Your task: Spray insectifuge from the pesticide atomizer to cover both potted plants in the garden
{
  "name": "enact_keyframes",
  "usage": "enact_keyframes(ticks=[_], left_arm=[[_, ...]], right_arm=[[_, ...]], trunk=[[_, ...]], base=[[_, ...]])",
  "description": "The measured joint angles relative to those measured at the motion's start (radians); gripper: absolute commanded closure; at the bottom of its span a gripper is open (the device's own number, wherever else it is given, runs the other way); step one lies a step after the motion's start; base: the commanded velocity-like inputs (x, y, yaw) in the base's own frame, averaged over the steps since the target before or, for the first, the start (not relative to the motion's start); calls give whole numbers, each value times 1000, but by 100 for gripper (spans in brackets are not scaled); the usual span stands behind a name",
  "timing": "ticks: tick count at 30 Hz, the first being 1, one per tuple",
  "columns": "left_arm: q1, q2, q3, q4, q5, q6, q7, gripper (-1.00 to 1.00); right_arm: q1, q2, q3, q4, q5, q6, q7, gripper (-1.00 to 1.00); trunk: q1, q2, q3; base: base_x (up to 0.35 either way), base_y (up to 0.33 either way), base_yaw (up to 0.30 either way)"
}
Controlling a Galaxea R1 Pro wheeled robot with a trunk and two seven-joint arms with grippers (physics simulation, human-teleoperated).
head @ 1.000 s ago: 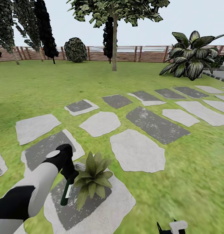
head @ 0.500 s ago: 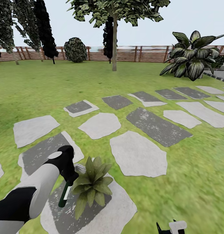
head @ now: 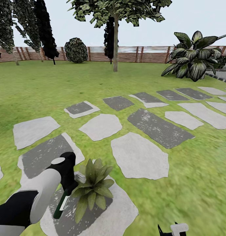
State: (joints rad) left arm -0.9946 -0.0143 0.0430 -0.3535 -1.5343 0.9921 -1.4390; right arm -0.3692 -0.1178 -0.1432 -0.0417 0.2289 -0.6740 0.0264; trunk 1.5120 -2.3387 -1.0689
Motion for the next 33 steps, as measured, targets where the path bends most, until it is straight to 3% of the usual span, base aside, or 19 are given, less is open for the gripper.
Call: enact_keyframes(ticks=[7, 12, 19, 26, 33], left_arm=[[-5, 16, 1, -6, -2, 2, -1, 100], [-16, 5, 2, -10, -1, 4, -2, 100], [-17, 0, 4, -13, -5, 2, -2, 100], [-9, -7, -1, -8, -6, 1, 0, 100], [31, 32, -1, -1, -7, -1, 8, 100]], right_arm=[[0, 0, 0, 1, 0, 0, 1, -100], [0, 0, 0, 1, 0, 0, 1, -100], [-1, 0, 0, 1, 0, -1, 1, -100], [0, 0, 0, 0, 0, -1, 0, -100], [0, 0, 0, 1, 0, 0, 0, -100]], trunk=[[0, 0, 0], [0, 0, 0], [0, 0, 0], [0, 0, 0], [0, 0, 0]], base=[[98, 12, 0], [207, 40, 3], [14, 2, 211], [0, 0, 35], [0, 0, 0]])
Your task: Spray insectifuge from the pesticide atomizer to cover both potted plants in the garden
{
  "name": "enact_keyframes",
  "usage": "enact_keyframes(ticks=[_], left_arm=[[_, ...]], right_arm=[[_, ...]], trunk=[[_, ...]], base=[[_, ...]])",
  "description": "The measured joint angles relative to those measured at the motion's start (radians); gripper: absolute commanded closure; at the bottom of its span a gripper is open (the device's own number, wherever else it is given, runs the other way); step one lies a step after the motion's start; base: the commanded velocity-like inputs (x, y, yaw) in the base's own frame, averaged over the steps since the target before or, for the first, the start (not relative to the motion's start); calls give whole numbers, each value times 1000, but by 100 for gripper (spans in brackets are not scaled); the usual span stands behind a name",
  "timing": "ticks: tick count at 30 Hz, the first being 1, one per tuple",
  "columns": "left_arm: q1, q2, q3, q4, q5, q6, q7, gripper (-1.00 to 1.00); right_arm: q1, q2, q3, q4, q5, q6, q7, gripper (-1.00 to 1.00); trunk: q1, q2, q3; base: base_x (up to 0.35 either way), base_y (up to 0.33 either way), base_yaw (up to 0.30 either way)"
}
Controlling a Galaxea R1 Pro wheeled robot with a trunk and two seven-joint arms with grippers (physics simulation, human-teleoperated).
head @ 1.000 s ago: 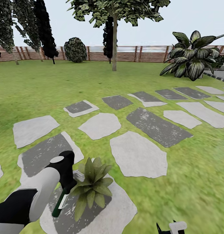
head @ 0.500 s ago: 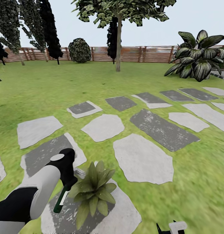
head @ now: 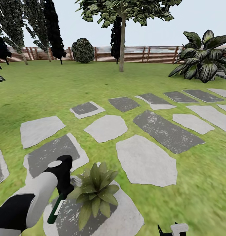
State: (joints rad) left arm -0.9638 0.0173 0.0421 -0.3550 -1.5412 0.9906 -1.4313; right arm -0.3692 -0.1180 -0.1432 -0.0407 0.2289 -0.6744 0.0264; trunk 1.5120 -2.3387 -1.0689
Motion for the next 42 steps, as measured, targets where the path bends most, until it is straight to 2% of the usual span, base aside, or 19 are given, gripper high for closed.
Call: enact_keyframes(ticks=[3, 11, 18, 22, 30, 36, 38, 42], left_arm=[[3, 18, 1, 1, 1, -1, 0, 100], [4, 18, -2, -10, 0, 0, 1, 100], [24, 70, 0, 0, 1, -2, 0, 100], [56, 71, 1, -6, 2, -3, 0, 100], [67, 71, 2, 1, 7, -3, -7, 100], [129, 77, 6, -2, 4, -3, 1, 100], [150, 87, 6, -9, 5, -3, 2, 100], [155, 89, 11, -12, 6, -1, 3, 100]], right_arm=[[0, 0, 0, 0, 0, 0, 0, -100], [-1, 0, 0, 0, 0, 0, 0, -100], [0, 0, 0, 0, 0, 0, 0, -100], [0, 0, 0, 0, 0, 0, 0, -100], [0, 0, 0, 0, 0, 0, 0, -100], [0, 0, 0, 0, 0, 0, 0, -100], [0, 0, 0, 0, 0, 0, 0, -100], [0, 1, 0, 0, 0, 1, 0, -100]], trunk=[[0, 0, 0], [0, 0, 0], [0, 0, 0], [0, 0, 0], [-1, 0, 0], [0, 0, 0], [0, 0, 0], [0, 0, 0]], base=[[36, 2, 0], [137, 42, 0], [3, 1, 0], [0, 0, 0], [166, 36, 0], [49, 13, 0], [2, 1, 0], [-46, 0, 0]])
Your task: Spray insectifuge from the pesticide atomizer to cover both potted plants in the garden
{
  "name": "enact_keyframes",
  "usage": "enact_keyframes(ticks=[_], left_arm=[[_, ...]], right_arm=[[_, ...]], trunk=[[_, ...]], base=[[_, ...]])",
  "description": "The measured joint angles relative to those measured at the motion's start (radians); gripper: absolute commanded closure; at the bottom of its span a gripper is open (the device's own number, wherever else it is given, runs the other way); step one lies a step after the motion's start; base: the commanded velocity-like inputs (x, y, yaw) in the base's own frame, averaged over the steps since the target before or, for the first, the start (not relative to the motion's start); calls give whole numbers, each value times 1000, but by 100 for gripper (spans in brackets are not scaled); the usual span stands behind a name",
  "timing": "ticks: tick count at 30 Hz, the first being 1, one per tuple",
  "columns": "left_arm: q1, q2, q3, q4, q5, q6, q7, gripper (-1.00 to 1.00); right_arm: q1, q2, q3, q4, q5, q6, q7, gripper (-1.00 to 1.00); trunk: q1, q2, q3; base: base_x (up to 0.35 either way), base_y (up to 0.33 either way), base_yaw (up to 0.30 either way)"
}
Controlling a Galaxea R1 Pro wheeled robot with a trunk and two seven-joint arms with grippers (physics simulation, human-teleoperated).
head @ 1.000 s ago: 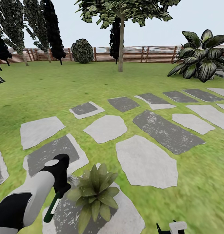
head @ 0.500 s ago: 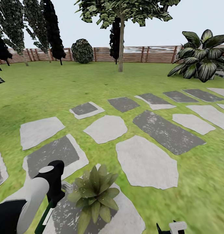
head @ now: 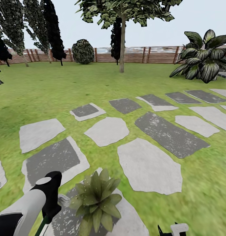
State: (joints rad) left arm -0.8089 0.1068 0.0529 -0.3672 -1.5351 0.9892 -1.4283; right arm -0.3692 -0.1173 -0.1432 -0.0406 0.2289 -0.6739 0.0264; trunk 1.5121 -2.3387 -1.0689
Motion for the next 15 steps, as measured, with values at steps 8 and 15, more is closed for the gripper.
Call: enact_keyframes(ticks=[8, 15], left_arm=[[1, -4, 1, -3, 6, 0, 0, 100], [1, -5, 4, -4, 8, 2, 5, 100]], right_arm=[[0, 1, 0, 0, 0, 0, 0, -100], [0, 10, 1, 0, -1, -1, -2, -100]], trunk=[[0, 0, 0], [0, 0, -2]], base=[[-298, 0, 0], [-64, 0, 0]])
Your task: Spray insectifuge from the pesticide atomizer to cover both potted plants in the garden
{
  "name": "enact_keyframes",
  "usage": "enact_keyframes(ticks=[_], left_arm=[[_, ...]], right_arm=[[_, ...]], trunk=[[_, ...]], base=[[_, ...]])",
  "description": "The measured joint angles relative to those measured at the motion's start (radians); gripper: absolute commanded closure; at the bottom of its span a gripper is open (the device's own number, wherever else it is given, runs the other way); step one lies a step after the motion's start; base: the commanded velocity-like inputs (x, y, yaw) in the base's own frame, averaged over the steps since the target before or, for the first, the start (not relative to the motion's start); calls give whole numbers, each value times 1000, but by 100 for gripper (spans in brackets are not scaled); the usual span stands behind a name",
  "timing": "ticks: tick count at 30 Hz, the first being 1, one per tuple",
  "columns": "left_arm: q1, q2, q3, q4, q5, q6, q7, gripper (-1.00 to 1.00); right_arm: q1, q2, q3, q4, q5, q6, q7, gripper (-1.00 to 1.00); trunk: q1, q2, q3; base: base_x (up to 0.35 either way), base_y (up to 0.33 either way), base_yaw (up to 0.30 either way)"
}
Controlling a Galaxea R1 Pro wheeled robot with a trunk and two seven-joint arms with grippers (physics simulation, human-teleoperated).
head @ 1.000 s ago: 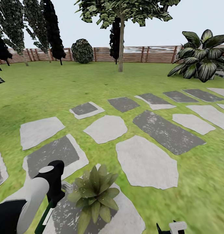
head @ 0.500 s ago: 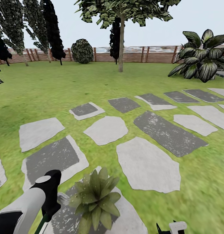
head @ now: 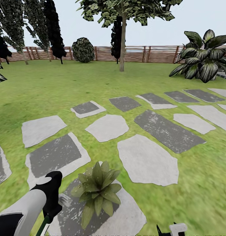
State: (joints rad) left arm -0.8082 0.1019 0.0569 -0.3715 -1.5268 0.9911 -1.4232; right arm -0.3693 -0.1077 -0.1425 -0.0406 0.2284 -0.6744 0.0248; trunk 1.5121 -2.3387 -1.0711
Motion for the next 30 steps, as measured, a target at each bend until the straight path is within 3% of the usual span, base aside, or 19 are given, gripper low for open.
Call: enact_keyframes(ticks=[5, 11, 19, 25, 30], left_arm=[[0, -4, -2, -9, 0, 0, 2, 100], [-2, -9, -3, -105, 0, 0, 2, 100], [-4, -9, -5, -102, 0, 0, 3, 100], [32, 0, -2, -94, 3, 0, 4, 100], [55, -8, 0, -104, 6, 0, 6, 100]], right_arm=[[0, 5, -1, 0, -1, 0, -1, -100], [0, 6, -1, 0, -1, 0, -3, -100], [0, 5, -1, 0, 0, 0, 2, -100], [0, 5, -2, -1, 0, -1, -1, -100], [0, 5, -2, -1, -1, -1, -4, -100]], trunk=[[0, 0, -7], [0, 0, -17], [0, 0, -22], [0, 0, -22], [0, 0, -22]], base=[[-2, 0, 0], [3, 3, 0], [93, 119, 0], [2, 2, 0], [1, 0, 0]])
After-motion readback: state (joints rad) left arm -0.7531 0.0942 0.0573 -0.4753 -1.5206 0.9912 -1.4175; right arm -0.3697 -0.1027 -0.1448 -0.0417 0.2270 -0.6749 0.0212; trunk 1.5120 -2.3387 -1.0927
